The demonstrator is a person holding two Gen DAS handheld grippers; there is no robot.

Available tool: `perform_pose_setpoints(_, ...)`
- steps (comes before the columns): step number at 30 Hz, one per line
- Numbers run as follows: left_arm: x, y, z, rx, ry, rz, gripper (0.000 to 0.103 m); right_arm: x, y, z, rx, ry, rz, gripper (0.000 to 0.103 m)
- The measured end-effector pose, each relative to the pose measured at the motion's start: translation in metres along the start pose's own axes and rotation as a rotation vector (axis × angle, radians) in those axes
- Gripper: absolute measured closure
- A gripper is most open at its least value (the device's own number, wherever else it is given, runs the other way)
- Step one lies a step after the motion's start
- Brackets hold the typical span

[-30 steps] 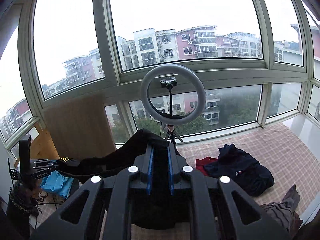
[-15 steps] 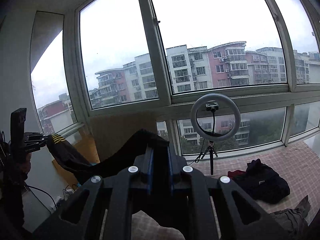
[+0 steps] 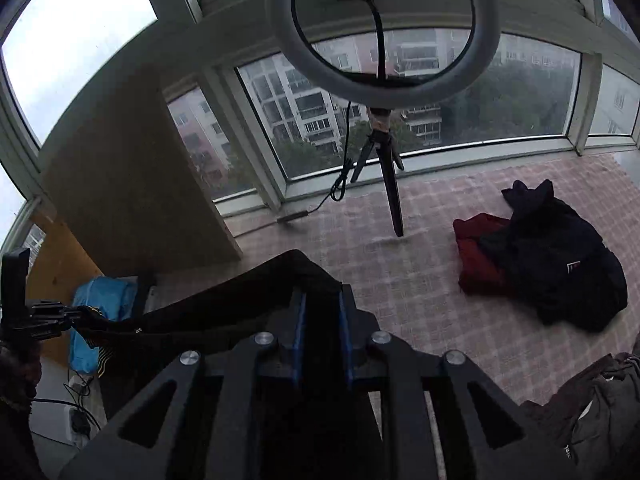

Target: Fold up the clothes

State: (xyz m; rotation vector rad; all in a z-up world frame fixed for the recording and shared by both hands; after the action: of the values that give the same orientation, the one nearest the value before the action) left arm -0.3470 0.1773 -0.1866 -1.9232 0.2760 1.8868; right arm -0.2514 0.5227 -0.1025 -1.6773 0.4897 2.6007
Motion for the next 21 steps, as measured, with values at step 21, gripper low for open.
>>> perform_pose_setpoints(21,0.132,0.003,-0.003,-0.008,0.029,-0.003,0.068,0.213,-0.046,-0.011,-0.133,0.276,0.070,0.071)
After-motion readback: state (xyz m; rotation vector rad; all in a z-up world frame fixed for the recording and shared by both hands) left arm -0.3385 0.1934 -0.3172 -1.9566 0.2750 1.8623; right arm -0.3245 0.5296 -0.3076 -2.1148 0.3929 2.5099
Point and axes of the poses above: each gripper's, at about its wrist camera, not at the fingertips, and x roughly the way its jaws point, y to its left, z to its top, the point moved 10 cm from there along x, roughly the way its jaws point, and after that the axes turned 15 degrees about y, right-handed, at the moved point
